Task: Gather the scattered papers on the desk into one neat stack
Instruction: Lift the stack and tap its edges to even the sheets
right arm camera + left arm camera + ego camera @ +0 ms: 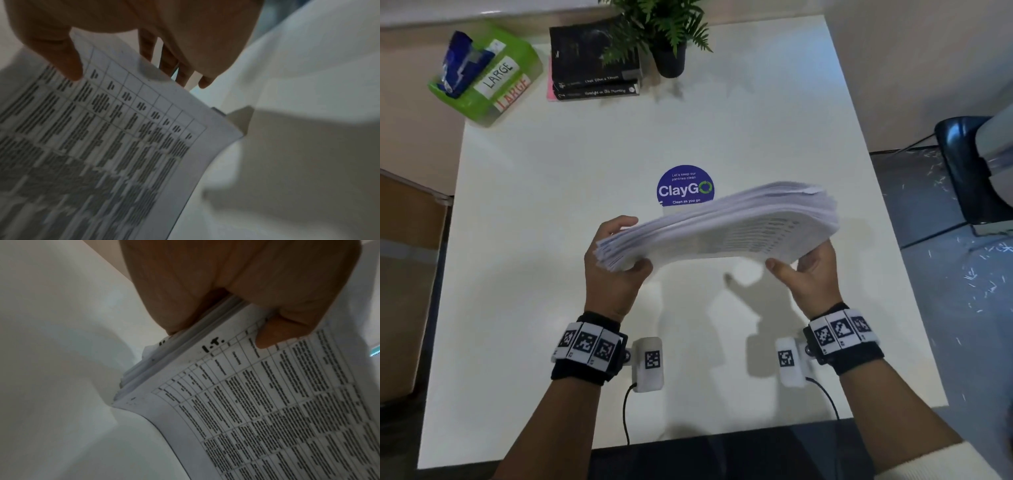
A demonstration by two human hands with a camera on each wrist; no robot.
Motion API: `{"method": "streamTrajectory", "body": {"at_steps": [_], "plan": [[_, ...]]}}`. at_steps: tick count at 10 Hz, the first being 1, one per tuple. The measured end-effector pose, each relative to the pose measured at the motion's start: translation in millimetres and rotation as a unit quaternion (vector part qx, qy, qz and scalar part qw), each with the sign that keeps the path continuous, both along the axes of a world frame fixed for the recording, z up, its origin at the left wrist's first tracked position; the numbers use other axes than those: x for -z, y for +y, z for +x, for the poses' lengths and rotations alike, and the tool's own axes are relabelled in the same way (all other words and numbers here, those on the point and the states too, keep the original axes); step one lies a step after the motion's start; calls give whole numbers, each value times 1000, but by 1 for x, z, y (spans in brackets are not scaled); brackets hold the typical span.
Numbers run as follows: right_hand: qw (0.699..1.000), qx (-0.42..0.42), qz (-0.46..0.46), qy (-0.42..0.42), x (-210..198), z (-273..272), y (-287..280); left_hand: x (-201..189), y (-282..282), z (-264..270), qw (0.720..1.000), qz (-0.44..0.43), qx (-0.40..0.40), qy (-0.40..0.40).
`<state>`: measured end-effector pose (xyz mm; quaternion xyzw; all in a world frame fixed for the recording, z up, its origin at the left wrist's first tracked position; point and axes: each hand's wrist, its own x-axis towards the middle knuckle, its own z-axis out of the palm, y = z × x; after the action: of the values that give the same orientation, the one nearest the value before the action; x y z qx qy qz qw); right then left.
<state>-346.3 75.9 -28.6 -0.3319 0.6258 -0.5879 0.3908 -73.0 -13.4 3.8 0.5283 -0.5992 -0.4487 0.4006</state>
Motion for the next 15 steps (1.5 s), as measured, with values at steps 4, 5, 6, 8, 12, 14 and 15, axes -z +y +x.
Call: {"method": "streamTrajectory", "body": {"at_steps": [4, 5, 6, 8, 12, 14, 15], "plan": [[999, -23, -29, 21, -5, 12, -24, 11, -7, 16, 998, 67, 3, -7], [1000, -16, -20, 14, -3, 10, -34, 28, -5, 23, 990, 125, -64, 28], [999, -42, -17, -13, -6, -1, -45, 22, -1, 25, 981, 175, -83, 25], [997, -60, -42, -9, -29, 1, -45, 6, -15, 14, 988, 128, -86, 31], [985, 144, -80, 45, -48, 35, -46, -27, 0, -17, 962, -20, -198, 190], [985, 134, -87, 70, -48, 32, -38, -34, -1, -19, 952, 14, -261, 160], [983, 140, -87, 76, -50, 34, -34, -33, 2, -18, 957, 4, -242, 161]]}}
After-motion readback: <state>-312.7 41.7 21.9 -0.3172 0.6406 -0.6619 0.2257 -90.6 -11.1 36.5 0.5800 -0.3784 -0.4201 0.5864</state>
